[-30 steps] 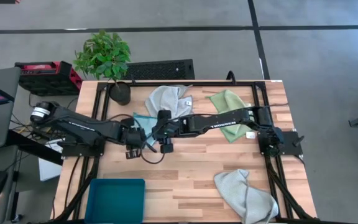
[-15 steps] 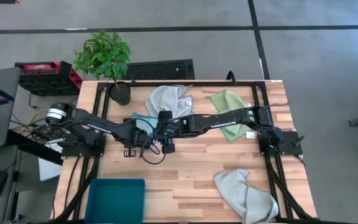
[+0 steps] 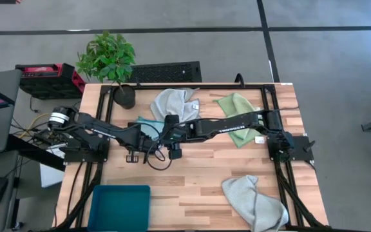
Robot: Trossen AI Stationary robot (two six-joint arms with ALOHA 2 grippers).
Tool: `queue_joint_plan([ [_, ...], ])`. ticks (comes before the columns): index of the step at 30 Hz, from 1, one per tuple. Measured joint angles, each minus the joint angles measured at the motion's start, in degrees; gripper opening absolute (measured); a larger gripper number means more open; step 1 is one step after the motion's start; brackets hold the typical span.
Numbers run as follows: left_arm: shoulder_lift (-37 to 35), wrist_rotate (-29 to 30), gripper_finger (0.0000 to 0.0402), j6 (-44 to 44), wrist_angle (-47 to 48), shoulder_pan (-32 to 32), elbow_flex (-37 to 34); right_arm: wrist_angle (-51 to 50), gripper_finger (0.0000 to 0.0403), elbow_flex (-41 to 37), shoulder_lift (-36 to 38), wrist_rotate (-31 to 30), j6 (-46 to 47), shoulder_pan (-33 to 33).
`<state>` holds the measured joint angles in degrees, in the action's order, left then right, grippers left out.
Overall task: Fold microfiber towels
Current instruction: Fold the blue microfiber cloth
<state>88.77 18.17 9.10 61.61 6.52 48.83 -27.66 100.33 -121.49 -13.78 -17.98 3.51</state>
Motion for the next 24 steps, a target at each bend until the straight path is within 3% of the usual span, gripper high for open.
queue_joint_plan([
  [8, 0.04, 0.17, 0.0003, 0.17, 6.99, 1.35, 7.83, -1.48, 0.0221, 0.33, 1.57, -0.52, 1.91, 0.18],
  [15, -0.47, 3.16, 0.0002, 2.0, 13.46, 1.16, 10.18, -3.28, 0.0221, 0.23, 2.62, -1.16, 2.78, 0.63],
  [24, -1.12, -4.45, 0.0, -0.44, 7.44, 1.53, 6.93, -9.79, 0.0221, -0.08, 2.58, -1.59, 3.41, 1.6],
])
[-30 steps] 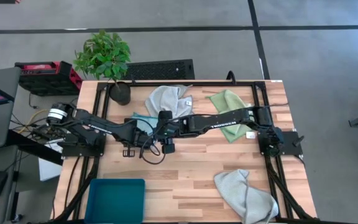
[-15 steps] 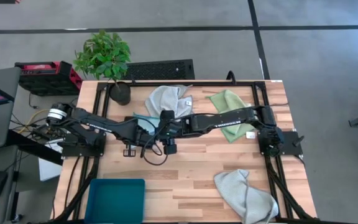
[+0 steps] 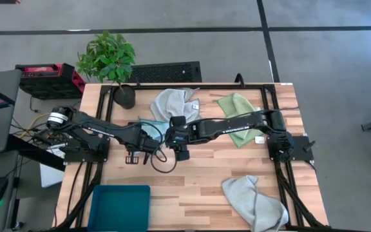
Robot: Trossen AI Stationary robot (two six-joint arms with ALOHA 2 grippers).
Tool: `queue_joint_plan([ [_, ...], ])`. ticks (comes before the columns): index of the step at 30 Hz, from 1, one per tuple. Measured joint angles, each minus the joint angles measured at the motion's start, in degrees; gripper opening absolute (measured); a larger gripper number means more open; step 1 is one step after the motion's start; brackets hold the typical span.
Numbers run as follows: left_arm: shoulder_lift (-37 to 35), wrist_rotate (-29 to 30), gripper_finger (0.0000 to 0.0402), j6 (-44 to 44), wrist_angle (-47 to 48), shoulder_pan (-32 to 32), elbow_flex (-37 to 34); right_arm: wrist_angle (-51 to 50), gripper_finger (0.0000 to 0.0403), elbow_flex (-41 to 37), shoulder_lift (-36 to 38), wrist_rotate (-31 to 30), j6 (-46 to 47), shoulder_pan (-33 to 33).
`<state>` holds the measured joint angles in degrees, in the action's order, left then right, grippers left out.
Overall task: Fold microfiber towels
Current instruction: Fold the blue microfiber cloth
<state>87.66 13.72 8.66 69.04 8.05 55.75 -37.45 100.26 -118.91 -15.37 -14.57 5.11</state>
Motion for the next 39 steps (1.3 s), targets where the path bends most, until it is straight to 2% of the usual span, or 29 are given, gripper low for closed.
queue_joint_plan([
  [10, 0.13, 0.47, 0.0016, -0.36, -1.5, 0.2, -0.68, -0.02, 0.0221, 0.03, 0.04, 0.08, 0.02, 0.11],
  [21, 0.17, 0.54, 0.01, -1.51, -1.54, 0.13, -0.68, 0.11, 0.0221, 0.03, 0.06, 0.23, 0.07, 0.13],
  [26, -0.2, -0.53, 0.012, 1.42, 1.63, 0.19, -0.68, -2.75, 0.0221, 0.05, 1.16, 0.28, 0.1, 0.13],
  [34, -7.9, -0.8, 0.0121, 4.54, 4.58, 1.75, -0.73, -5.12, 0.0221, 0.14, 4.15, 0.29, 5.45, 0.46],
  [39, -15.75, 0.93, 0.0121, 10.11, 4.45, 4.39, -0.73, 1.37, 0.0221, -1.06, 3.35, 0.5, 5.71, 1.76],
])
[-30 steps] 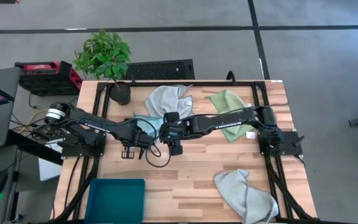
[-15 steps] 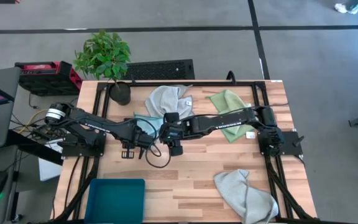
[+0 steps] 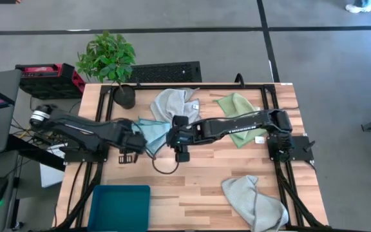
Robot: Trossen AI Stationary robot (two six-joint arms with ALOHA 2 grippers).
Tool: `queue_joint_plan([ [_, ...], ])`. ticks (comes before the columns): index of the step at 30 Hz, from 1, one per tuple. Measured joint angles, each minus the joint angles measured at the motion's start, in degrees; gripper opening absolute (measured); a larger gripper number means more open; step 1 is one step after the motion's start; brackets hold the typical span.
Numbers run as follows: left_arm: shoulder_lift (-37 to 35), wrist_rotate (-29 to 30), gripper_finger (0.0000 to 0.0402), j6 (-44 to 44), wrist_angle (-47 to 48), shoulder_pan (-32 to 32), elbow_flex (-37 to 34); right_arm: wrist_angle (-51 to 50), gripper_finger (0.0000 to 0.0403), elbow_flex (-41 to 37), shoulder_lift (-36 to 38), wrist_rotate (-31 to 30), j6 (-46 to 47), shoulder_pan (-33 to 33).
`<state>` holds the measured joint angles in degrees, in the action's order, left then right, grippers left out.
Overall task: Fold microfiber towels
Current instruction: Fold the blue microfiber cloth
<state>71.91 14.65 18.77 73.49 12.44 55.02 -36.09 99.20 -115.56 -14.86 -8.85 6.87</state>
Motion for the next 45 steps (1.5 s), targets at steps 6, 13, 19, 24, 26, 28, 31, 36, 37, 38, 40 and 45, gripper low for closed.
queue_joint_plan([
  [6, -6.9, 3.45, 0.0121, 4.33, -0.5, 5.0, 0.0, 19.0, 0.0221, -4.41, -1.94, 0.08, -0.46, 1.61],
  [13, -9.34, 5.78, 0.012, 5.03, -1.14, 8.95, -0.02, 30.52, 0.0221, -3.63, -11.35, -0.22, -3.15, 2.04],
  [19, -9.32, 6.21, 0.012, 5.04, -1.16, 9.71, -0.02, 32.76, 0.0221, -0.65, -16.3, -0.6, -1.65, 0.65],
  [24, -9.28, 6.37, 0.012, 5.04, -1.16, 9.71, -0.02, 34.09, 0.0221, 0.28, -19.81, -0.41, -0.47, 0.02],
  [26, -9.28, 6.38, 0.012, 5.04, -1.16, 9.71, -0.02, 35.14, 0.0221, 0.4, -20.53, -0.4, -0.14, 0.06],
  [28, -9.28, 6.54, 0.012, 5.04, -1.16, 9.71, -0.02, 35.01, 0.0221, 0.24, -20.93, -0.37, -0.14, 0.05],
  [31, -9.28, 6.95, 0.012, 5.02, -1.16, 9.71, -0.02, 35.66, 0.0221, 0.3, -20.85, -0.5, -0.03, 0.05],
  [36, -9.28, 7.06, 0.012, 4.74, -1.16, 9.71, -0.02, 35.62, 0.0221, 0.31, -20.9, -1.9, 2.79, 0.02],
  [37, -9.28, 7.1, 0.012, 4.72, -1.16, 9.71, -0.02, 36.21, 0.0221, 0.4, -21.5, -2.0, 2.82, -0.06],
  [38, -9.28, 7.15, 0.012, 4.69, -1.18, 9.71, -0.02, 37.03, 0.0221, 0.5, -22.21, -2.0, 2.88, -0.26],
  [40, -9.28, 7.16, 0.012, 4.67, -1.2, 9.71, -0.02, 35.76, 0.0221, 0.1, -22.92, -1.96, 2.86, -0.26],
  [45, -9.28, 7.19, 0.012, 4.65, -1.22, 9.71, -0.02, 36.67, 0.0221, 0.24, -24.42, -6.21, 1.94, -0.17],
])
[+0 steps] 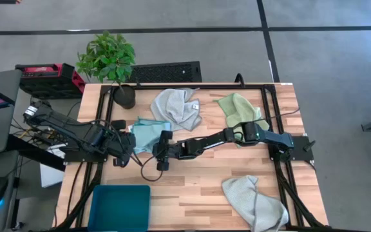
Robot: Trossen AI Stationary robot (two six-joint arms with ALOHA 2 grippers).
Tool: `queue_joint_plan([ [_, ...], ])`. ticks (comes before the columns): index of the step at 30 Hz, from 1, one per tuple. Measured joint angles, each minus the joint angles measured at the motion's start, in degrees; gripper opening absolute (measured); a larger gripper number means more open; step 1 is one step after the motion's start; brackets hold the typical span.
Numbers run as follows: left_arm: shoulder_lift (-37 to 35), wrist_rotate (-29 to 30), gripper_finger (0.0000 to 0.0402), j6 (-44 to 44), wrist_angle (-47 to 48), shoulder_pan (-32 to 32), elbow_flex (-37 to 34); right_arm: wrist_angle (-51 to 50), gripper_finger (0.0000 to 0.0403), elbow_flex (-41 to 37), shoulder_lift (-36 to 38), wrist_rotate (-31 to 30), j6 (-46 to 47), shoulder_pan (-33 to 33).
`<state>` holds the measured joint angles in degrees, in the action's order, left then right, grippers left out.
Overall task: Fold microfiber towels
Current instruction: Fold the blue microfiber cloth
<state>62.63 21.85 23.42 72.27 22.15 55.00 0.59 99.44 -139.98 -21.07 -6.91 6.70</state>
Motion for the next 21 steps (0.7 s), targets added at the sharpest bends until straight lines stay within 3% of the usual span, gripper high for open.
queue_joint_plan([
  [8, 0.0, -0.02, 0.012, -0.04, 0.0, 0.0, 0.0, -1.4, 0.0216, 0.04, -0.14, -2.87, -0.05, 0.1],
  [11, 0.0, -0.02, 0.012, -0.38, 0.02, 0.0, 0.0, -2.57, 0.0199, 0.04, -0.14, -7.04, -0.12, 0.7],
  [21, 0.0, 0.0, 0.012, -1.16, 0.0, 0.0, 0.0, -3.59, 0.0056, 0.04, -0.14, -9.03, -0.56, 0.92],
])
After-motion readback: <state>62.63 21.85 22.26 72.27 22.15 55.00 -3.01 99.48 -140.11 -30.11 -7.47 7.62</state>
